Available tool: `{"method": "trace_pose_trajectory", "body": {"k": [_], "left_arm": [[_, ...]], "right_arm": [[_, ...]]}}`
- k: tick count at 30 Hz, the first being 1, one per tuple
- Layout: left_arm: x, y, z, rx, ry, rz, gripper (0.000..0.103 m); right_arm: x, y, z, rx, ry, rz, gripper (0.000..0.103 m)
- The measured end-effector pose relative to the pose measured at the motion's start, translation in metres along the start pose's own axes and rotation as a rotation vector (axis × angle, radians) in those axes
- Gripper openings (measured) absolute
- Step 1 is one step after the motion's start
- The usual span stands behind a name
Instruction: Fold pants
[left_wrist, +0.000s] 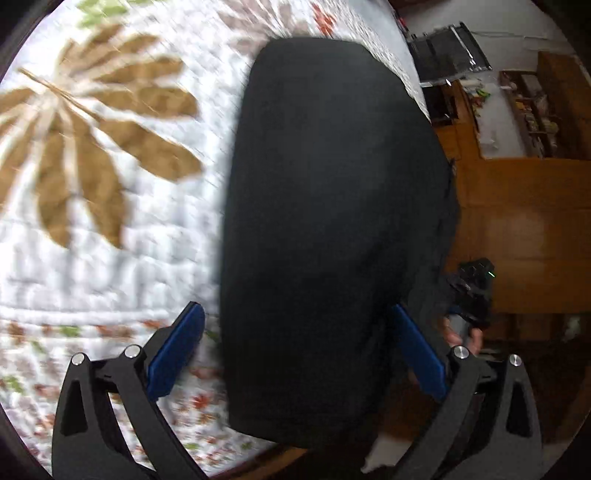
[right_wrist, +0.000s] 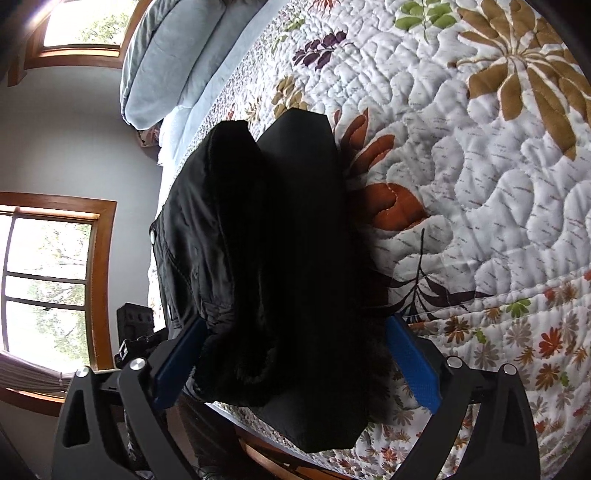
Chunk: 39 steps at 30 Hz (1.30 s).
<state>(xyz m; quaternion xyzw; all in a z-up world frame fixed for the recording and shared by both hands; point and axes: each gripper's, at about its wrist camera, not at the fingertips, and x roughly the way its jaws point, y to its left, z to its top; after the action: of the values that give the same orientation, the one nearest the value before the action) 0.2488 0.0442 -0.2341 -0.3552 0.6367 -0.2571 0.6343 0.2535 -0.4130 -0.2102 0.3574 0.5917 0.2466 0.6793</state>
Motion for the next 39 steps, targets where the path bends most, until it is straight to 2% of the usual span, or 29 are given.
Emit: {"method": "trace_pose_trajectory", "body": {"k": [1, 4, 11, 16, 19, 22, 23, 26, 30, 39], "left_arm": [[0.005, -0.002, -0.002, -0.002, 0.026, -0.017, 0.100], [0.017, -0.006, -0.002, 0.019, 0.053, 0.018, 0.100], [0.028, -0.016, 0.002, 0.040, 0.066, 0.035, 0.099], [0.026, -0.026, -0.003, 0.047, 0.061, 0.024, 0.096], [0.027, -0.032, -0.006, 0.045, 0.056, 0.024, 0.091], [0.024, -0.033, -0.003, 0.049, 0.048, 0.028, 0.087], [0.024, -0.035, -0.003, 0.052, 0.044, 0.029, 0.085], [0.024, -0.037, -0.001, 0.054, 0.035, 0.032, 0.082], [0.021, -0.031, 0.002, 0.043, 0.024, 0.016, 0.077], [0.013, -0.018, 0.008, 0.016, -0.012, -0.018, 0.074]], "right_arm": [[0.002, 0.000, 0.001, 0.001, 0.004, 0.005, 0.098], [0.007, 0.001, 0.003, -0.003, 0.017, 0.014, 0.100], [0.024, 0.008, 0.011, -0.033, 0.057, 0.036, 0.100], [0.032, 0.019, 0.013, -0.080, 0.064, 0.016, 0.100], [0.033, 0.025, 0.011, -0.120, 0.058, -0.012, 0.093], [0.030, 0.029, 0.009, -0.138, 0.047, -0.016, 0.077], [0.029, 0.031, 0.008, -0.145, 0.042, -0.013, 0.069], [0.028, 0.046, 0.006, -0.192, 0.028, -0.015, 0.055], [0.028, 0.056, 0.008, -0.211, 0.020, -0.010, 0.048], [0.031, 0.061, 0.010, -0.220, -0.004, 0.020, 0.045]]}}
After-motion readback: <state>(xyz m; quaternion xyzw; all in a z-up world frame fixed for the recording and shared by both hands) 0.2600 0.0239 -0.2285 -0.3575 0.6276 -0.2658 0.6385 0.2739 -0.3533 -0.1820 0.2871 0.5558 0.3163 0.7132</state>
